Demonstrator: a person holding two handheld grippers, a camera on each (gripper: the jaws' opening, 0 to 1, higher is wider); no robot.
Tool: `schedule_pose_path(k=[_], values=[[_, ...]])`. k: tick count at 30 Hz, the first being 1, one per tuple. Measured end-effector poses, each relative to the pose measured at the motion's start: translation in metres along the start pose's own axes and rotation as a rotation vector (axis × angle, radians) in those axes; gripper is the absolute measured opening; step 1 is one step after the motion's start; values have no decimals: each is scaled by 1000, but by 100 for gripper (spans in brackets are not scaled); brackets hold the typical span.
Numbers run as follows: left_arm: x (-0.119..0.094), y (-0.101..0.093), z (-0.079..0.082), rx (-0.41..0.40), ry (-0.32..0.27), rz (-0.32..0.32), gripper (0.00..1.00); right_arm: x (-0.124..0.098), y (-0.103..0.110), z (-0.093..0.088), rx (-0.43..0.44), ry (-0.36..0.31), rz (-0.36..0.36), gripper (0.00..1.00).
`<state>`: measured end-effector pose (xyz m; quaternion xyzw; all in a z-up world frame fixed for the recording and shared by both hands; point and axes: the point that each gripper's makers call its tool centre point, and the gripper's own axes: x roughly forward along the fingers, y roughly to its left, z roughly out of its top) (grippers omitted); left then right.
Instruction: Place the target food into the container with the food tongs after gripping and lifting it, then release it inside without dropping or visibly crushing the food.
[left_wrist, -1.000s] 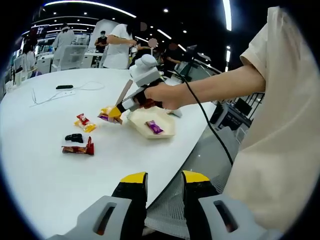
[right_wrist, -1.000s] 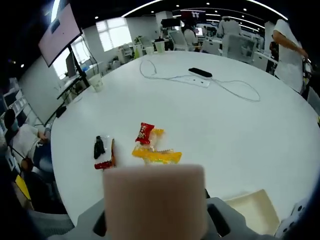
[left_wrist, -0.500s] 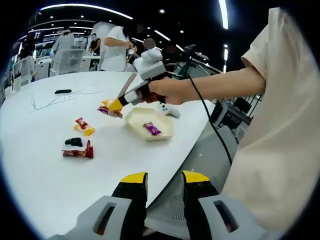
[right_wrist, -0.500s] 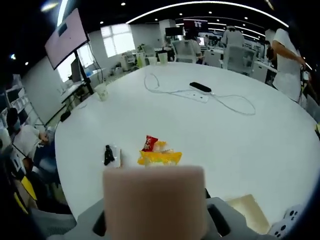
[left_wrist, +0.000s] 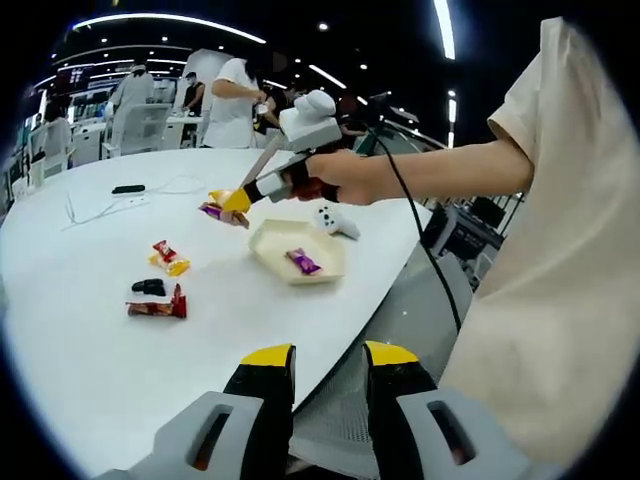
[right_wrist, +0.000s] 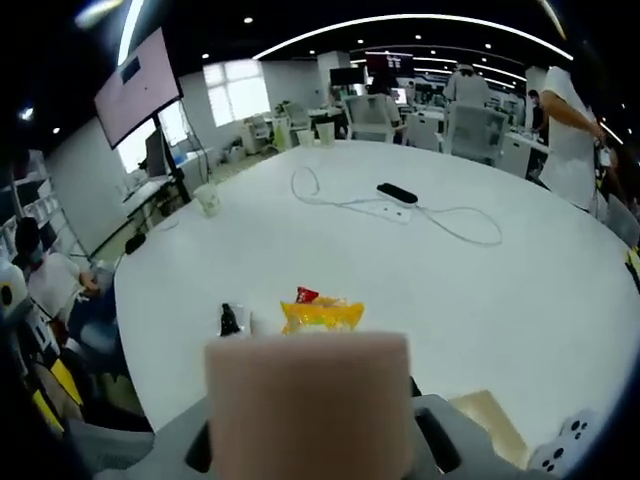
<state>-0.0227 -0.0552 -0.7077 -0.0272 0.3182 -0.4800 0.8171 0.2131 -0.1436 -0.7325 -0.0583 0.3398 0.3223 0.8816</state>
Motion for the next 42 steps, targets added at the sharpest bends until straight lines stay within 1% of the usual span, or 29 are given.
schedule_pose_path(k=[11,20,31,37,42], values=[[-1,4,8,20,-14,4,26,-10,-4,3,-3,-17,-14,19],[1,-1,5,39,-2,-9,25,-16,-1,3,7,-23,-5,19],[4,0,13,72,1,-19,25,-25,-4,2,5,-28,-10,20],[5,-4,14,79,-4,-25,25,-27,1,0,11,-26,8,20],[3,-5,9,75,-2,-23,25,-27,-1,-1,21,-27,6,20]])
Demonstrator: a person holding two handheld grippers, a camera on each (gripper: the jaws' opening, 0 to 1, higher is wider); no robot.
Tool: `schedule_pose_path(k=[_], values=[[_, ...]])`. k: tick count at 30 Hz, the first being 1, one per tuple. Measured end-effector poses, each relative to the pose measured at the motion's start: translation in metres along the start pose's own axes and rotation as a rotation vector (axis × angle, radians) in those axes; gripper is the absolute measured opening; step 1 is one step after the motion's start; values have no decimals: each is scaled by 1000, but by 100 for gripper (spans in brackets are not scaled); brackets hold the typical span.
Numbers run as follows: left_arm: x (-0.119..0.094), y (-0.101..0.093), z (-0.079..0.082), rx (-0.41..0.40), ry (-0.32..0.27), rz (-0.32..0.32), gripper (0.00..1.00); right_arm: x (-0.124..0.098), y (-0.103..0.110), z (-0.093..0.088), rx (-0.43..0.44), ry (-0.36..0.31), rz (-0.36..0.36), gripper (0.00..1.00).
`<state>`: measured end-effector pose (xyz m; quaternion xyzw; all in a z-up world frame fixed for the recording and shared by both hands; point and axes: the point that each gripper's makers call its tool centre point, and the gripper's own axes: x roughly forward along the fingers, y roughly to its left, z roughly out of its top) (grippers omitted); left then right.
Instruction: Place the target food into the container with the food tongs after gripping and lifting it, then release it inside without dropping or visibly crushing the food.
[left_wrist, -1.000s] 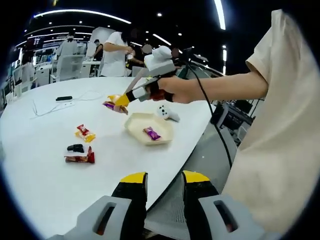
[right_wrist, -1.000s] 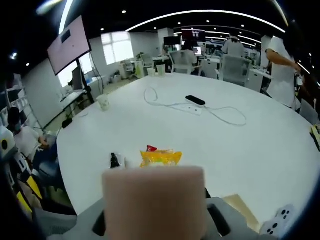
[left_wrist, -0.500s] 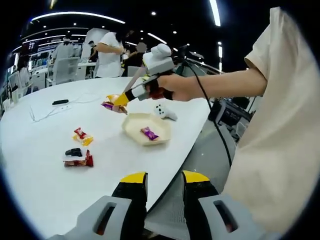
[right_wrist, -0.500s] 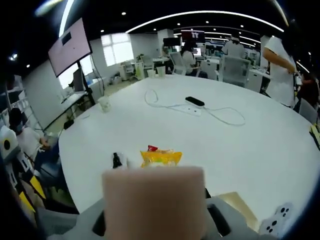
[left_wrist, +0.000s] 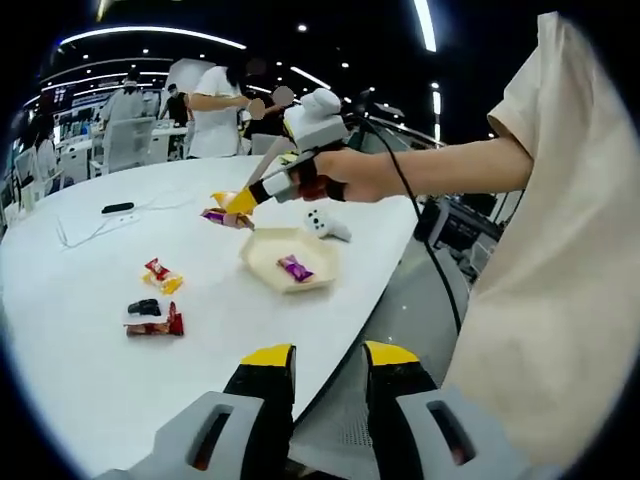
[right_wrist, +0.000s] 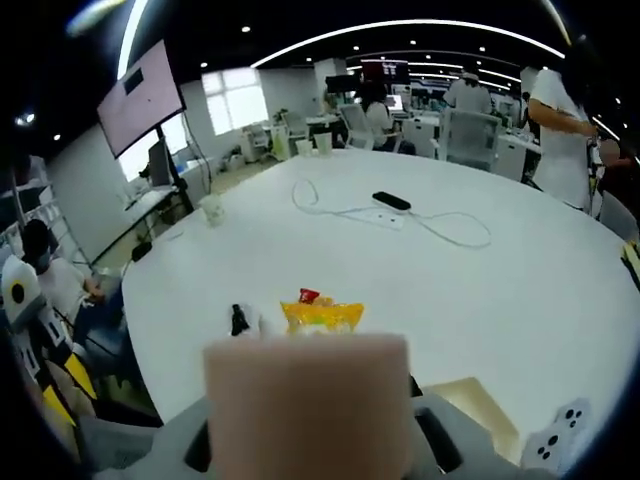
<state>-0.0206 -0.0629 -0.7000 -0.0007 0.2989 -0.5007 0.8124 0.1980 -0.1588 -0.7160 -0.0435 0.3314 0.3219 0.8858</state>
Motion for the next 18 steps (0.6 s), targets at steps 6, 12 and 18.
schedule_pose_path(k=[6,12,18], values=[[-4,4,2,-8,-13,15,26,-2,2,3,-4,-6,0,20],[-5,2,1,6,-14,12,26,-9,4,8,-11,-23,-7,19],[-3,-7,-1,20,-7,-2,25,-19,-3,5,4,-36,-31,19]])
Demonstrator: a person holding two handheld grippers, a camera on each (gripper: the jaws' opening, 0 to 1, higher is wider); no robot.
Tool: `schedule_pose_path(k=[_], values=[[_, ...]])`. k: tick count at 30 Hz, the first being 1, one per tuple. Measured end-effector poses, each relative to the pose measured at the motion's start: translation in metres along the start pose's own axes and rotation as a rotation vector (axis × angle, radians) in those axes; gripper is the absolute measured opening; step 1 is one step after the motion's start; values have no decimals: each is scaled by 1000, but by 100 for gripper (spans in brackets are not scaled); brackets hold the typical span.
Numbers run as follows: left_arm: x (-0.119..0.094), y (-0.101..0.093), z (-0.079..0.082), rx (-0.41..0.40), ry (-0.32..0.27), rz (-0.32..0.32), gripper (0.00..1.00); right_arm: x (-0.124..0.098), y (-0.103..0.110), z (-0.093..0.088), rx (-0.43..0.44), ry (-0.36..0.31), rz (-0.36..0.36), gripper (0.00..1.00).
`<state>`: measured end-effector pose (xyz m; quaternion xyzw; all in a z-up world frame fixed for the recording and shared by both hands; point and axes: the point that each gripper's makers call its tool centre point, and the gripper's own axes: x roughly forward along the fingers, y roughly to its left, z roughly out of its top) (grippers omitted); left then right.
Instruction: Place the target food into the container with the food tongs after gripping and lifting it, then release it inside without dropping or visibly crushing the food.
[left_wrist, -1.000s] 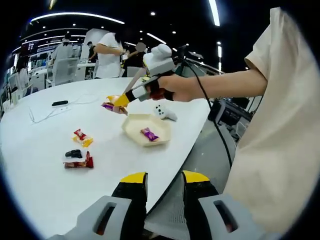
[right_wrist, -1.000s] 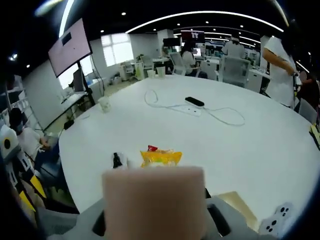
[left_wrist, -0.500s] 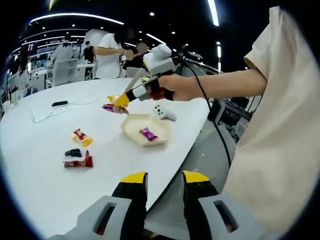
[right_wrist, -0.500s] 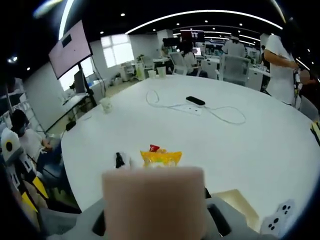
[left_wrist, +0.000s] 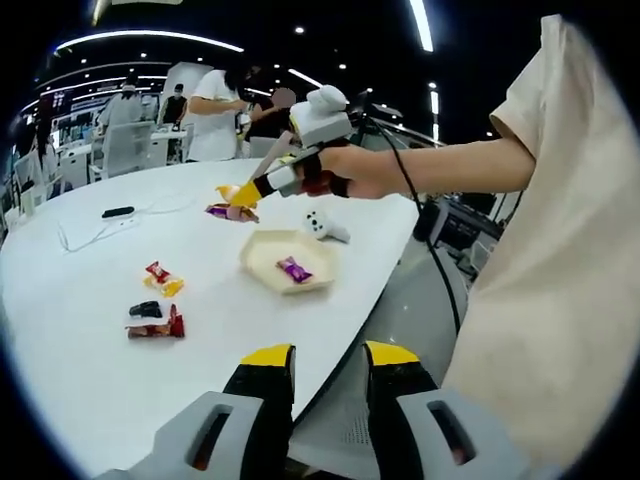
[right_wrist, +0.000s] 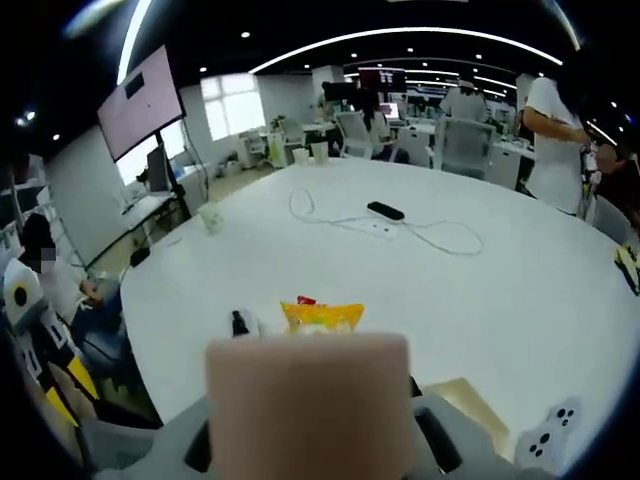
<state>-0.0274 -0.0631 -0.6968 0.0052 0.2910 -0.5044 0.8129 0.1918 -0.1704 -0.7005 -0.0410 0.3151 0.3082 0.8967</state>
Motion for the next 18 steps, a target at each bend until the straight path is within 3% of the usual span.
schedule_pose_path(k=[18], values=[[-1,-14,-1,29,4,-18,26,-32,-14,-7,26,-35,-63,19]])
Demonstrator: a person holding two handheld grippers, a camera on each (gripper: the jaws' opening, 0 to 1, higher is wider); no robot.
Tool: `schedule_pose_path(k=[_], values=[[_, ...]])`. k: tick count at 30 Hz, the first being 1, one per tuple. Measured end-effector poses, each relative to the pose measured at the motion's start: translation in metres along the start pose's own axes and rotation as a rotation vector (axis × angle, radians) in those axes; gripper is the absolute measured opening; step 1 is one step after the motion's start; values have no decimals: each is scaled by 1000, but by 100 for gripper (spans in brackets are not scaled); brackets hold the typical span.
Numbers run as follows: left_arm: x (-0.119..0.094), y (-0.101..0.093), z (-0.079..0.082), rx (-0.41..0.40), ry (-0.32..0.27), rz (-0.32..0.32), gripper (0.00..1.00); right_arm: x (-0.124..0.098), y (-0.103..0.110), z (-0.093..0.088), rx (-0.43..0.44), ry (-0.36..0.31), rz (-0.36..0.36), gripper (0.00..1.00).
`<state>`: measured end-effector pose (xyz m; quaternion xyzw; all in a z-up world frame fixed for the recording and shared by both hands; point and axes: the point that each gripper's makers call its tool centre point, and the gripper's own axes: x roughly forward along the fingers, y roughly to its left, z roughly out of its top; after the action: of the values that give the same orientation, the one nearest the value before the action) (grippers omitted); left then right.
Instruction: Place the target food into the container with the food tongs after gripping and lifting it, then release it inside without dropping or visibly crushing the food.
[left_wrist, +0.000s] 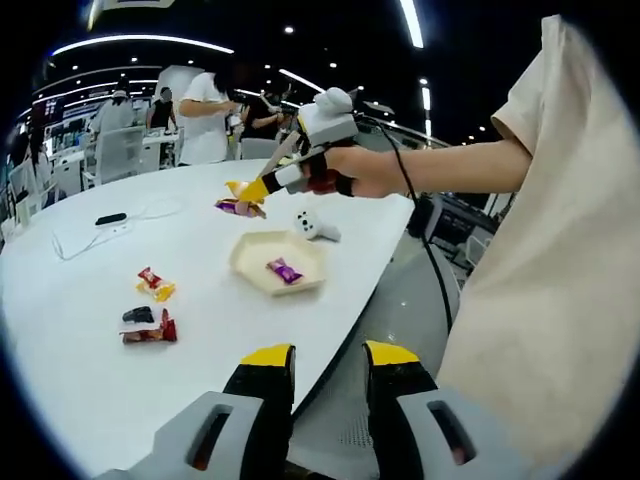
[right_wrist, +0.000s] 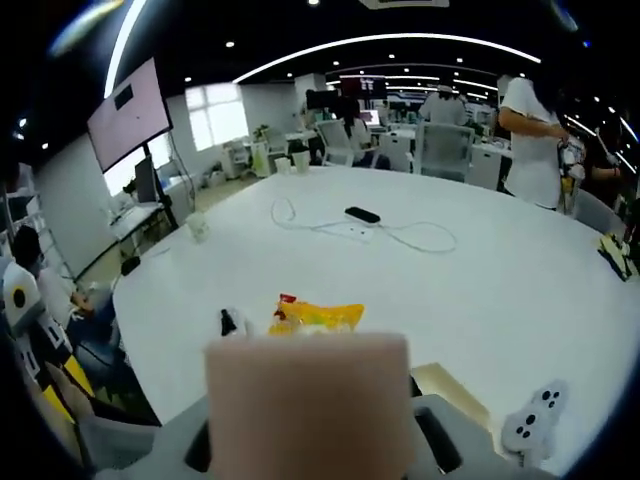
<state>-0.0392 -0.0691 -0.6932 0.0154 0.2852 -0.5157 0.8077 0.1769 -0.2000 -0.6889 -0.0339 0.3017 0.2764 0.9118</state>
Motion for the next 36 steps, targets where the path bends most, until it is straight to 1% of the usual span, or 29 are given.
schedule_pose_path(k=[3,7,10,14,19,24,30,34,35,36], values=[[-2,-1,1,-1,-4,1,26,-4,-4,0,12,-9,-14,20],[-3,-2,0,3,-4,2,26,-7,-4,-1,17,-13,-19,20],[-3,-4,0,11,4,0,26,-9,-9,-1,19,-19,-31,20],[-2,-5,5,25,6,-2,26,-13,-11,0,6,-23,-37,20],[1,-10,11,42,4,-11,26,-17,-11,2,14,-36,-42,20],[2,-14,10,48,8,-18,26,-21,-14,4,16,-48,-51,20],[0,-17,8,41,7,-9,26,-22,-15,3,35,-54,-48,20],[-2,-20,5,34,8,-1,26,-24,-21,2,39,-52,-53,20],[-2,-20,5,33,8,0,26,-25,-23,2,34,-51,-57,20],[-3,-22,3,28,8,2,26,-26,-31,1,-5,-38,-84,20]])
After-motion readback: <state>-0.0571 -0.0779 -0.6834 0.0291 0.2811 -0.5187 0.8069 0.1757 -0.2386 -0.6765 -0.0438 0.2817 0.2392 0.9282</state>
